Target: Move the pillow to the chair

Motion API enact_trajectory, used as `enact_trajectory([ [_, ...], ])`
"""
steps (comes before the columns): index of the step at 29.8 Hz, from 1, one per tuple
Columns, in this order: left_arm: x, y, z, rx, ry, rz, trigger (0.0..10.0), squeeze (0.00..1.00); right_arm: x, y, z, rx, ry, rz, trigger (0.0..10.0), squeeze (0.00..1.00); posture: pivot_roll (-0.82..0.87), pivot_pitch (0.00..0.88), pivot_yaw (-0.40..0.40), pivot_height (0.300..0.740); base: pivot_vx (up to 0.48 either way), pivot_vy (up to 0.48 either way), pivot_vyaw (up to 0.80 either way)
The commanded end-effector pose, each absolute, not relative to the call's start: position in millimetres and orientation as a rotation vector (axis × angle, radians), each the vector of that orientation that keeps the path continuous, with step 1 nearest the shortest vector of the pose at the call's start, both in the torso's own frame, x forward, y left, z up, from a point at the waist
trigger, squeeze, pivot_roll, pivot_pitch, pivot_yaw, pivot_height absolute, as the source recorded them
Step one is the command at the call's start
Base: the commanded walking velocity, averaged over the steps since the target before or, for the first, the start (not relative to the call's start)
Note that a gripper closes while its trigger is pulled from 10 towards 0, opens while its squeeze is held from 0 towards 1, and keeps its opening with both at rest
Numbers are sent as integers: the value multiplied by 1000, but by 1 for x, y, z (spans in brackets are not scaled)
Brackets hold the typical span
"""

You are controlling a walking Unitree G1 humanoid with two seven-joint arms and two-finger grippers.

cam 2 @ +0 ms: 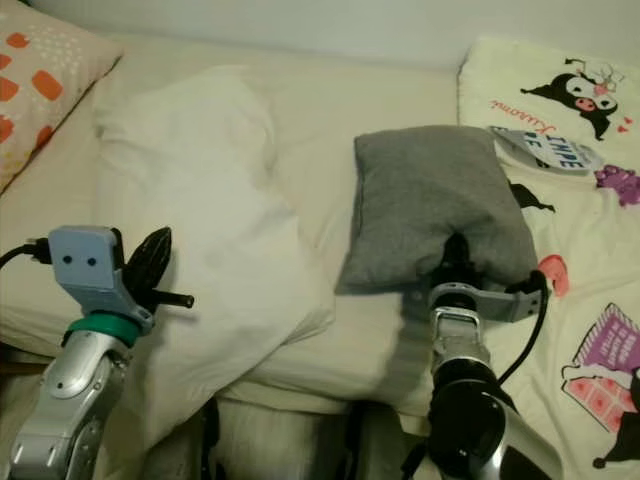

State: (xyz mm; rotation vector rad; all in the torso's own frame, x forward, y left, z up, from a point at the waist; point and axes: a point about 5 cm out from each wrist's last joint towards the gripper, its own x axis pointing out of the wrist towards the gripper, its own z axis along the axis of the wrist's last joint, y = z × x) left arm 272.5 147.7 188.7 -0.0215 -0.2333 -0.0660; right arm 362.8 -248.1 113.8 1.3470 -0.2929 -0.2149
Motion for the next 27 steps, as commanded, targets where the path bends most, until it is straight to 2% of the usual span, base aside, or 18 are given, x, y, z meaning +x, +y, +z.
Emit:
enact_trajectory([
  [1,271,149,188,-14,-224,-57,10000,0,365,-249,118,1347,-304,-196,0,0,237,188,48,596,0,0,0],
  [11,270,149,187,-13,-223,-56,10000,0,363,-248,115,1338,-292,-198,0,0,237,186,47,596,0,0,0],
  [13,271,149,186,-14,-221,-55,10000,0,363,-245,113,1292,-262,-186,0,0,232,186,45,596,0,0,0],
  [16,272,149,185,-21,-220,-48,10000,0,367,-236,117,1202,-225,-123,0,0,217,181,38,596,0,0,0],
  [20,280,146,184,-62,-235,-25,10000,0,378,-216,139,1012,-232,84,0,0,164,148,24,596,0,0,0],
  [27,289,137,187,-88,-256,-35,10000,0,383,-218,165,984,-337,177,0,0,133,129,19,596,0,0,0],
])
